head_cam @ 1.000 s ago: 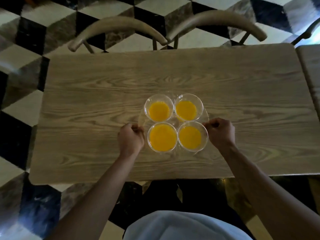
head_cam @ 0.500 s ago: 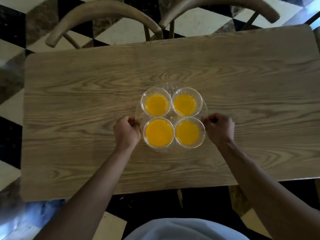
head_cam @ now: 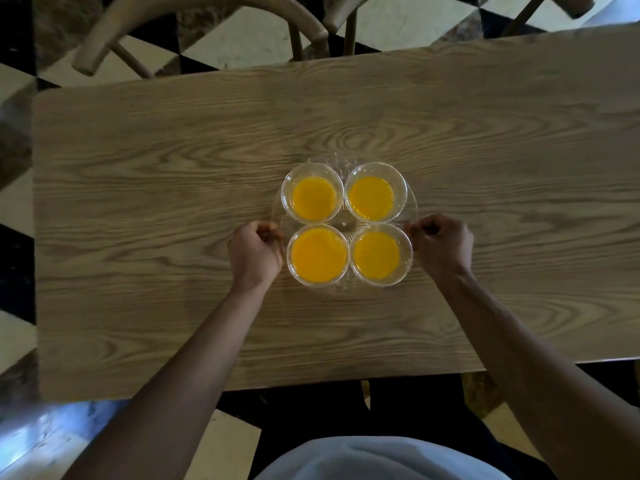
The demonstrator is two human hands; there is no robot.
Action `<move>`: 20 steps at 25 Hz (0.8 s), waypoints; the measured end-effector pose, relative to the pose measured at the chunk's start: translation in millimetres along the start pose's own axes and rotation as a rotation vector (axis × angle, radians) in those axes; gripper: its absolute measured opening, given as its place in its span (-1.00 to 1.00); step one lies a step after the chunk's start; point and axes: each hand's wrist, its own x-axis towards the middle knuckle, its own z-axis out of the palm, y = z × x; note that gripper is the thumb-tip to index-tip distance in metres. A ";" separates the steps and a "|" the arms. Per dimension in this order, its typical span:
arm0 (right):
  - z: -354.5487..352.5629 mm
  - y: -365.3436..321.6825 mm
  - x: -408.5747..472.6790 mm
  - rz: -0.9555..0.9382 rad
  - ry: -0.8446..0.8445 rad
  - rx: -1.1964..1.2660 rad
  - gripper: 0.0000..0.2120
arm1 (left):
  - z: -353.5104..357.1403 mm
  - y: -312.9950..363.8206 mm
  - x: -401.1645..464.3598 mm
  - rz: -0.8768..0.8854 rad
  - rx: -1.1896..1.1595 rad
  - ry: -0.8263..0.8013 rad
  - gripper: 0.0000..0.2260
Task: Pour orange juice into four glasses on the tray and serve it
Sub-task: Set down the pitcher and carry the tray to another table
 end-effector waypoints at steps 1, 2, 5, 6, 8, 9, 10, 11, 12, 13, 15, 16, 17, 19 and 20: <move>0.8 -1.0 -0.1 0.001 0.001 -0.002 -0.85 | 0.1 -0.3 1.4 0.012 0.016 0.011 -0.88; 1.8 -1.6 -0.1 0.001 0.000 -0.006 -0.85 | 0.0 -0.2 2.5 0.028 0.042 0.021 -0.89; 5.2 -1.9 0.6 0.002 0.002 -0.013 -0.83 | -0.5 -0.6 5.1 0.044 0.074 0.021 -0.90; 5.9 -1.8 1.3 0.006 0.004 -0.014 -0.82 | -0.4 -1.3 5.8 0.041 0.077 0.017 -0.90; 6.8 -0.8 2.6 0.010 0.004 -0.017 -0.81 | 0.6 -3.5 7.5 0.044 0.087 0.018 -0.90; 7.2 -0.6 2.8 0.010 0.002 -0.018 -0.81 | 1.2 -4.4 8.2 0.048 0.090 0.018 -0.90; 7.9 -0.7 2.9 0.009 0.000 -0.021 -0.81 | 1.5 -4.8 8.9 0.050 0.093 0.019 -0.90; 8.5 -0.7 3.1 0.009 0.000 -0.025 -0.81 | 1.9 -4.9 9.7 0.050 0.097 0.021 -0.90; 9.4 -0.6 3.2 0.011 0.002 -0.029 -0.81 | 2.0 -5.5 10.1 0.051 0.100 0.023 -0.90; 9.7 -0.4 3.3 0.011 0.003 -0.031 -0.82 | 2.3 -6.3 10.3 0.051 0.099 0.023 -0.90; 10.3 -0.1 3.3 0.011 0.005 -0.040 -0.82 | 2.4 -6.9 9.5 0.059 0.096 0.019 -0.89; 10.5 0.0 3.2 0.013 0.006 -0.042 -0.82 | 2.3 -6.6 9.2 0.068 0.094 0.018 -0.90; 10.4 0.1 3.0 0.014 0.009 -0.040 -0.82 | 2.5 -6.6 9.2 0.077 0.087 0.015 -0.91; 10.0 -0.6 2.6 0.011 0.012 -0.037 -0.82 | 3.3 -7.0 10.1 0.073 0.066 0.000 -0.92; 9.9 -0.7 2.3 0.011 0.008 -0.034 -0.83 | 3.7 -7.7 11.2 0.062 0.053 -0.012 -0.91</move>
